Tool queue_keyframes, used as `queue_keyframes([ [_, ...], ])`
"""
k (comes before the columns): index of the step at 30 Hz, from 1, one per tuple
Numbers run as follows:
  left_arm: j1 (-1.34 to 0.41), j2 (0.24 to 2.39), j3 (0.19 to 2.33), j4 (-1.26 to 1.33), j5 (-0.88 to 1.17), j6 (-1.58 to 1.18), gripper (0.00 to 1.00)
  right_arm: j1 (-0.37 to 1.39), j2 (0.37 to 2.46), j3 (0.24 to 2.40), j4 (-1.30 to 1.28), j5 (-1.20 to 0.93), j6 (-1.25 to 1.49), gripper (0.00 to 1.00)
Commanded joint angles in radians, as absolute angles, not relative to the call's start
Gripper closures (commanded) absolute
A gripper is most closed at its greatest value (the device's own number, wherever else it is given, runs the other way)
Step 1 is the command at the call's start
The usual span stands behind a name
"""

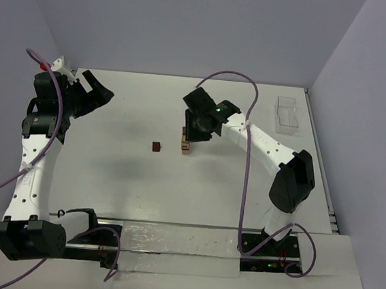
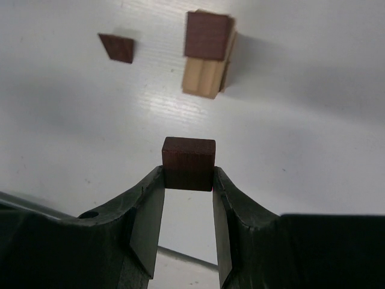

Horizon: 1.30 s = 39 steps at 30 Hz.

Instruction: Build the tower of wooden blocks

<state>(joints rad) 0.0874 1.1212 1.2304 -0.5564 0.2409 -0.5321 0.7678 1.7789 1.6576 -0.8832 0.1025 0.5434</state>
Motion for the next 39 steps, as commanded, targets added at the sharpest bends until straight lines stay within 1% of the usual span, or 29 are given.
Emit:
queue_keyframes([
  [1,0.098,1.134,1.258,-0.516,0.244,-0.546,0.01,0.703,1.822,1.675,-0.866,0.035,0.585,1.00],
  [8,0.098,1.139,1.249,-0.513,0.239,-0.545,0.01,0.695,1.888,1.770,-0.890,0.006,0.565,1.00],
  [18,0.098,1.150,1.254,-0.509,0.248,-0.549,0.01,0.723,1.906,1.785,-0.900,0.017,0.566,1.00],
  [25,0.098,1.146,1.256,-0.514,0.247,-0.548,0.01,0.729,1.944,1.856,-0.928,0.046,0.569,1.00],
  [39,0.098,1.154,1.259,-0.510,0.258,-0.551,0.01,0.726,1.973,1.842,-0.928,0.066,0.580,1.00],
])
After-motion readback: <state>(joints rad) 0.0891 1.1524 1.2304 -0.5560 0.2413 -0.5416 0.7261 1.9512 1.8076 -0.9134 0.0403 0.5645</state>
